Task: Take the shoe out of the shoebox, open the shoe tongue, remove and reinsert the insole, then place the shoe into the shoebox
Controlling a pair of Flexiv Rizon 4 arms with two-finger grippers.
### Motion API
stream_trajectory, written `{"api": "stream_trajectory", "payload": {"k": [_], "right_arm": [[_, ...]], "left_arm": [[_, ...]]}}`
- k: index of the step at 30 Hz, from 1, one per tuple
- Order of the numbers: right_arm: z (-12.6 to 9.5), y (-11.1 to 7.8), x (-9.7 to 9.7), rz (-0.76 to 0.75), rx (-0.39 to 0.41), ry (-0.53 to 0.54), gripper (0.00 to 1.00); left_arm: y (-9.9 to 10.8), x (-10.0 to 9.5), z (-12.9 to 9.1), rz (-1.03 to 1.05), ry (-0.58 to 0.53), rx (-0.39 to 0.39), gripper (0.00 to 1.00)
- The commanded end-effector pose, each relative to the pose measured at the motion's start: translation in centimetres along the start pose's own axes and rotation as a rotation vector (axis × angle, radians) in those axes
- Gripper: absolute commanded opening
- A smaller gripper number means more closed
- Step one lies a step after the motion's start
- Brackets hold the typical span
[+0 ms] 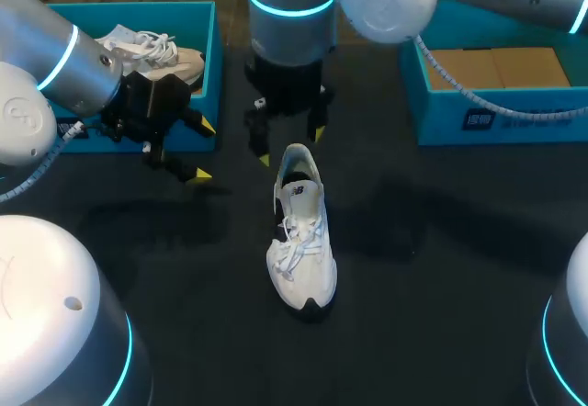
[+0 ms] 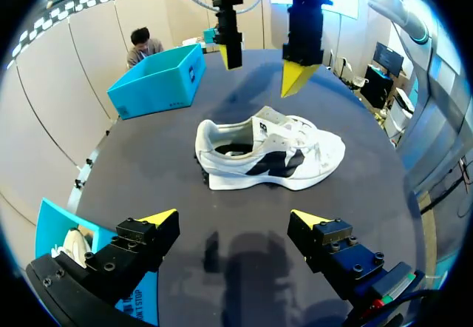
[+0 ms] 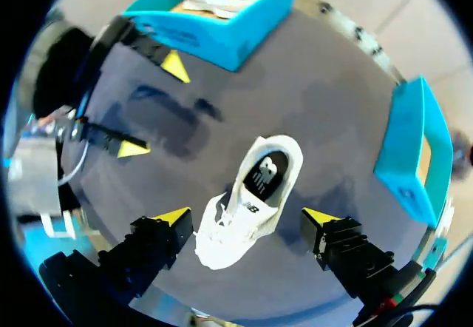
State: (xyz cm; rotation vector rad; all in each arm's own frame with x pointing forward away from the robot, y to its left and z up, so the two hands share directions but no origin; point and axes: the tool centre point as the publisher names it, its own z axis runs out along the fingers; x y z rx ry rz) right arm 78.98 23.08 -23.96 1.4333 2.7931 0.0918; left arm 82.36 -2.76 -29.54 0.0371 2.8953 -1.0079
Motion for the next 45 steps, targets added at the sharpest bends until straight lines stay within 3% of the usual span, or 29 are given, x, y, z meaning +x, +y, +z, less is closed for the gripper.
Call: {"api": "stream_trajectory", "payload": {"k": [1, 14, 17, 24, 30, 40, 45], "right_arm": [[0.3, -0.7, -0.6, -0.174, -0.064, 0.06, 1.0], [0.3, -0.7, -0.7, -0.179, -0.07, 0.051, 1.0], [0.5, 0.0, -1.9, -0.267, -0.02, -0.018, 1.0], [2.0, 2.0, -4.3, -0.408, -0.007, -0.03, 1.0], [3.7, 4.0, -5.3, -0.614, 0.066, -0.111, 1.0], [6.1, 4.7, -6.4, -0.726, 0.087, -0.149, 1.0], [7.5, 4.4, -6.5, -0.784, 0.06, -0.19, 1.0]], "left_arm": [[0.0, 0.0, 0.0, 0.001, 0.001, -0.002, 1.0], [0.0, 0.0, 0.0, 0.001, 0.001, -0.002, 1.0], [0.0, 0.0, 0.0, 0.001, 0.001, -0.002, 1.0], [0.0, 0.0, 0.0, 0.001, 0.001, -0.002, 1.0], [0.0, 0.0, 0.0, 0.001, 0.001, -0.002, 1.0], [0.0, 0.0, 0.0, 0.001, 0.001, -0.002, 1.0], [0.0, 0.0, 0.0, 0.001, 0.001, -0.002, 1.0]]}}
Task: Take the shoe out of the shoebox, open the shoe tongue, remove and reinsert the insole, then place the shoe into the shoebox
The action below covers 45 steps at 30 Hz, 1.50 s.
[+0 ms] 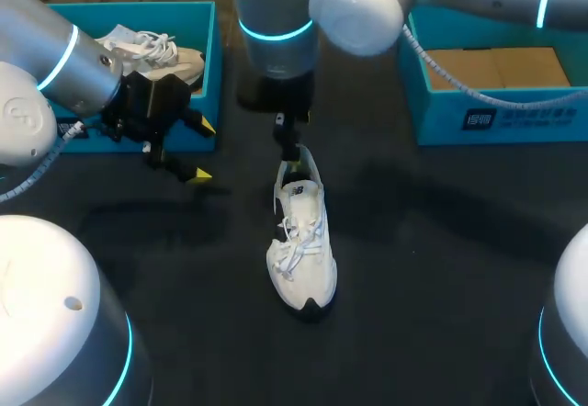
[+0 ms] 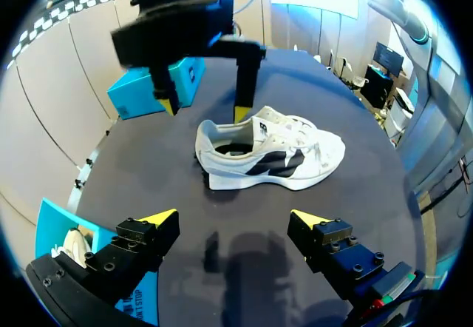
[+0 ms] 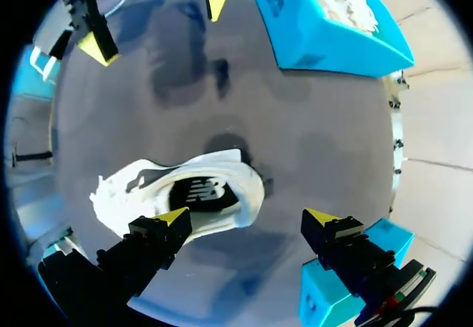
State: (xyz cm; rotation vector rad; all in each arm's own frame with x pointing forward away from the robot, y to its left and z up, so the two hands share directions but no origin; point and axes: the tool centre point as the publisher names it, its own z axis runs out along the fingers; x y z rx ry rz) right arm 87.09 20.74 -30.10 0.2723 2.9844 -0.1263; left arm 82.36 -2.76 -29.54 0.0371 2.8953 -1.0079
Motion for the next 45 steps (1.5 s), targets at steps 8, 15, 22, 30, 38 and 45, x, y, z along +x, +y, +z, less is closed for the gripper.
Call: {"api": "stream_trajectory", "payload": {"k": [8, 15, 22, 30, 38, 45], "right_arm": [[4.0, -0.4, 0.2, -0.035, 0.064, 0.03, 1.0], [5.4, 0.2, -0.7, -0.052, 0.068, 0.009, 1.0], [6.1, 0.4, -1.0, -0.082, 0.056, 0.015, 1.0], [7.3, 0.5, -1.0, -0.129, 0.035, 0.022, 1.0], [8.5, 0.2, -1.1, -0.129, 0.03, 0.046, 0.99], [8.8, 0.2, -1.4, -0.121, 0.022, 0.06, 0.67]], "left_arm": [[0.0, 0.0, 0.0, 0.001, 0.001, -0.002, 1.0], [0.0, 0.0, 0.0, 0.001, 0.001, -0.002, 1.0], [0.0, 0.0, 0.0, 0.001, 0.001, -0.002, 1.0], [0.0, 0.0, 0.0, 0.001, 0.001, -0.002, 1.0], [0.0, 0.0, 0.0, 0.001, 0.001, -0.002, 1.0], [0.0, 0.0, 0.0, 0.001, 0.001, -0.002, 1.0]]}}
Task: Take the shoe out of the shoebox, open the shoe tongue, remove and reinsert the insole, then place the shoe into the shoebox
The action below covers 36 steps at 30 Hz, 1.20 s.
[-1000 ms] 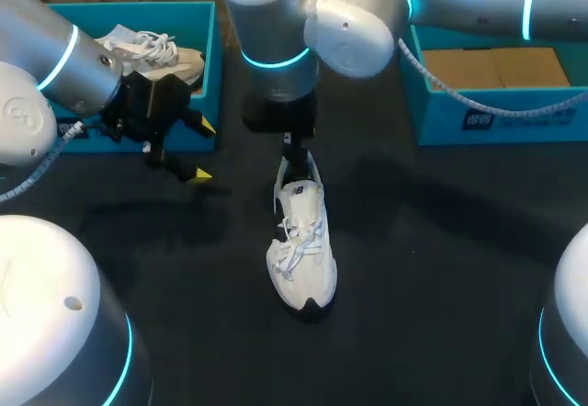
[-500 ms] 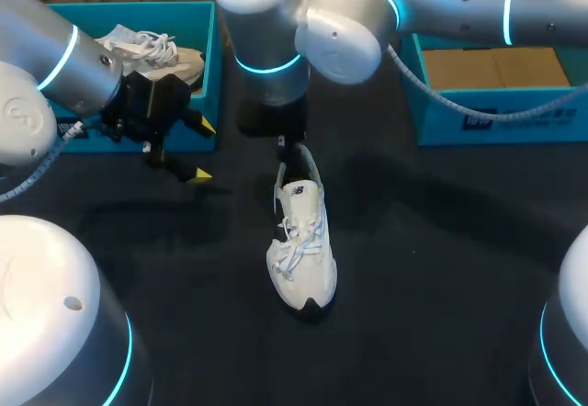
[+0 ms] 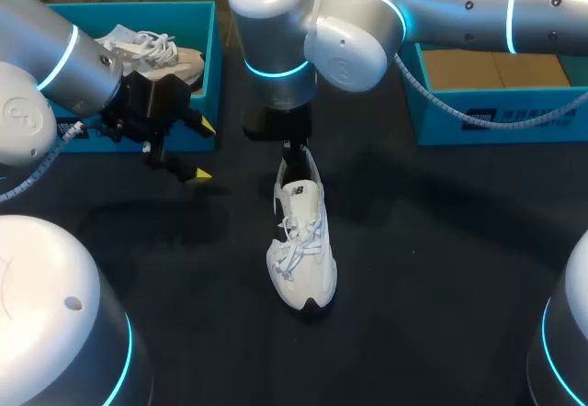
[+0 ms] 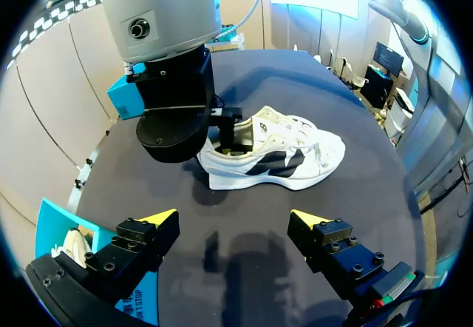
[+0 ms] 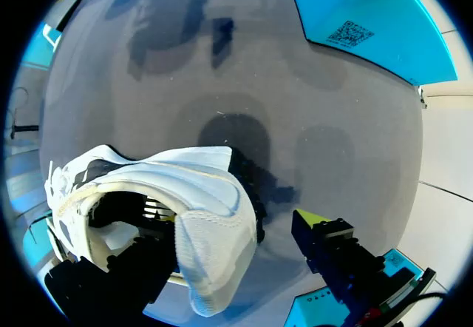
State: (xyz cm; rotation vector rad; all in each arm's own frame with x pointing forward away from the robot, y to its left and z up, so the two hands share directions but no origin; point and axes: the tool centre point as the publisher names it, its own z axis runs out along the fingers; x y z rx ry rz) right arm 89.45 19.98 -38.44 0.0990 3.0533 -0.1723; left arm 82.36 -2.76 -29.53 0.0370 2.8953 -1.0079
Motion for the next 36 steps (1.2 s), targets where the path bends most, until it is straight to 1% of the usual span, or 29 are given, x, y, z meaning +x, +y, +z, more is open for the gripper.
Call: {"api": "stream_trajectory", "payload": {"k": [1, 3, 4, 6, 7, 8, 9, 10, 11, 16, 19, 20, 21, 22, 26, 29, 32, 33, 34, 36], "right_arm": [[0.2, -0.1, -0.1, 0.003, -0.005, 0.009, 0.49], [0.3, -0.1, -0.1, 0.005, -0.007, 0.011, 0.43], [0.5, -0.1, -0.1, 0.004, -0.008, 0.015, 0.36], [0.7, -0.1, 0.0, 0.014, -0.036, 0.012, 0.31], [0.7, 0.0, 0.1, 0.015, -0.033, 0.014, 0.24], [0.8, 0.0, 0.2, 0.017, -0.029, 0.018, 0.21], [0.8, 0.1, 0.2, 0.018, -0.024, 0.018, 0.09], [0.8, 0.1, 0.3, 0.036, -0.031, 0.01, 0.0], [0.8, 0.1, 0.4, 0.05, -0.019, 0.004, 0.0], [0.8, -0.5, 0.4, 0.111, -0.023, 0.001, 0.0], [0.1, -0.5, 0.5, 0.111, -0.021, 0.0, 0.0], [-0.6, -0.6, 0.6, 0.113, -0.019, -0.001, 0.0], [-0.6, -0.6, 0.6, 0.113, -0.019, -0.001, 0.0], [-1.7, -0.8, 0.8, 0.112, -0.018, -0.011, 0.0], [-4.3, -1.2, 0.9, 0.089, -0.021, -0.032, 0.0], [-7.2, -1.6, 1.0, 0.059, -0.031, -0.05, 0.0], [-9.2, -1.9, 1.1, 0.04, -0.019, -0.049, 0.0], [-10.1, -2.0, 1.1, 0.025, -0.037, -0.039, 0.0], [-10.6, -2.0, 1.2, 0.022, -0.035, -0.04, 0.0], [-12.0, -2.0, 1.5, 0.007, -0.061, -0.054, 0.0]], "left_arm": [[0.0, 0.0, 0.0, 0.001, 0.001, -0.002, 1.0], [0.0, 0.0, 0.0, 0.001, 0.001, -0.002, 1.0], [0.0, 0.0, 0.0, 0.001, 0.001, -0.002, 1.0], [0.0, 0.0, 0.0, 0.001, 0.001, -0.002, 1.0], [0.0, 0.0, 0.0, 0.001, 0.001, -0.002, 1.0], [0.0, 0.0, 0.0, 0.001, 0.001, -0.002, 1.0], [0.0, 0.0, 0.0, 0.001, 0.001, -0.002, 1.0], [0.0, 0.0, 0.0, 0.001, 0.001, -0.002, 1.0], [0.0, 0.0, 0.0, 0.001, 0.001, -0.002, 1.0], [0.0, 0.0, 0.0, 0.001, 0.001, -0.002, 1.0], [0.0, 0.0, 0.0, 0.001, 0.001, -0.002, 1.0], [0.0, 0.0, 0.0, 0.001, 0.001, -0.002, 1.0], [0.0, 0.0, 0.0, 0.001, 0.001, -0.002, 1.0], [0.0, 0.0, 0.0, 0.001, 0.001, -0.002, 1.0], [0.0, 0.0, 0.0, 0.001, 0.001, -0.002, 1.0], [0.0, 0.0, 0.0, 0.001, 0.001, -0.002, 1.0], [0.0, 0.0, 0.0, 0.001, 0.001, -0.002, 1.0], [0.0, 0.0, 0.0, 0.001, 0.001, -0.002, 1.0], [0.0, 0.0, 0.0, 0.001, 0.001, -0.002, 1.0], [0.0, 0.0, 0.0, 0.001, 0.001, -0.002, 1.0]]}}
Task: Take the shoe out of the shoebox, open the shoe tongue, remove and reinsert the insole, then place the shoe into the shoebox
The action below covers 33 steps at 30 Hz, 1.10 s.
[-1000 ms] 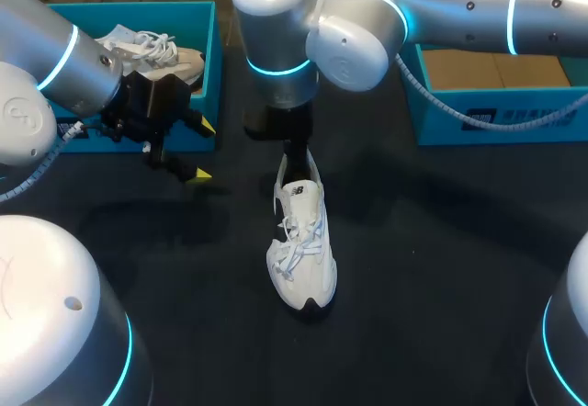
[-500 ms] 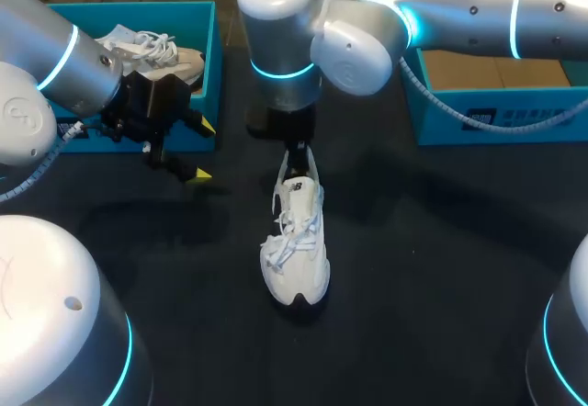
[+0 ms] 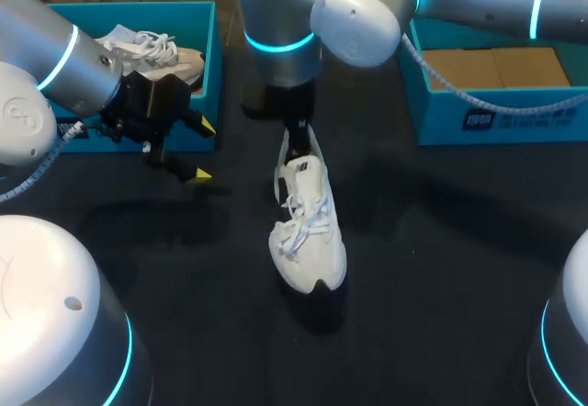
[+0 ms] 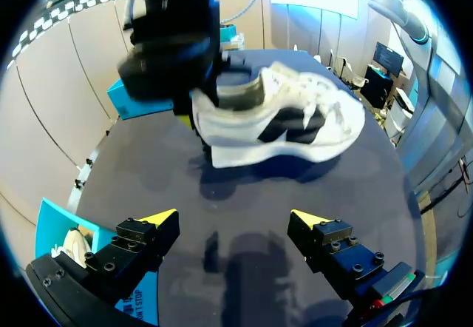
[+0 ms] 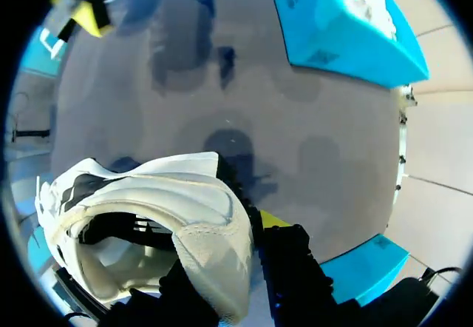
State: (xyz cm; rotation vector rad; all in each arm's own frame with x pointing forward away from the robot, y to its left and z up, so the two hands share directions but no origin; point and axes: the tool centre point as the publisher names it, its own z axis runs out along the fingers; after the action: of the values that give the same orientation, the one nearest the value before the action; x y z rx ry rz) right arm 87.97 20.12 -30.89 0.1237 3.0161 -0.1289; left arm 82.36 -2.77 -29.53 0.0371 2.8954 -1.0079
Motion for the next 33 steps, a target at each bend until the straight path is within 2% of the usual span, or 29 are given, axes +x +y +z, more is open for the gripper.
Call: {"api": "stream_trajectory", "payload": {"k": [1, 4, 6, 7, 11, 15, 20, 23, 33], "right_arm": [[-5.6, -1.1, 0.5, -0.021, -0.027, -0.024, 0.0], [-7.9, -1.4, 0.7, -0.076, -0.021, -0.062, 0.0], [-8.6, -1.5, 0.7, -0.116, -0.031, -0.074, 0.0], [-9.7, -1.8, 0.5, -0.141, -0.017, -0.083, 0.0], [-11.6, -2.7, 0.1, -0.208, 0.007, -0.081, 0.0], [-13.8, -3.7, -0.8, -0.195, -0.005, -0.095, 0.0], [-16.4, -3.7, -1.6, -0.183, -0.017, -0.12, 0.0], [-16.7, -3.5, -1.8, -0.109, -0.003, -0.105, 0.0], [-16.7, -3.5, -1.8, -0.109, -0.003, -0.105, 0.0]], "left_arm": [[0.0, 0.0, 0.0, 0.001, 0.001, -0.002, 1.0], [0.0, 0.0, 0.0, 0.001, 0.001, -0.002, 1.0], [0.0, 0.0, 0.0, 0.001, 0.001, -0.002, 1.0], [0.0, 0.0, 0.0, 0.001, 0.001, -0.002, 1.0], [0.0, 0.0, 0.0, 0.001, 0.001, -0.002, 1.0], [0.0, 0.0, 0.0, 0.001, 0.001, -0.002, 1.0], [0.0, 0.0, 0.0, 0.001, 0.001, -0.002, 1.0], [0.0, 0.0, 0.0, 0.001, 0.001, -0.002, 1.0], [0.0, 0.0, 0.0, 0.001, 0.001, -0.002, 1.0]]}}
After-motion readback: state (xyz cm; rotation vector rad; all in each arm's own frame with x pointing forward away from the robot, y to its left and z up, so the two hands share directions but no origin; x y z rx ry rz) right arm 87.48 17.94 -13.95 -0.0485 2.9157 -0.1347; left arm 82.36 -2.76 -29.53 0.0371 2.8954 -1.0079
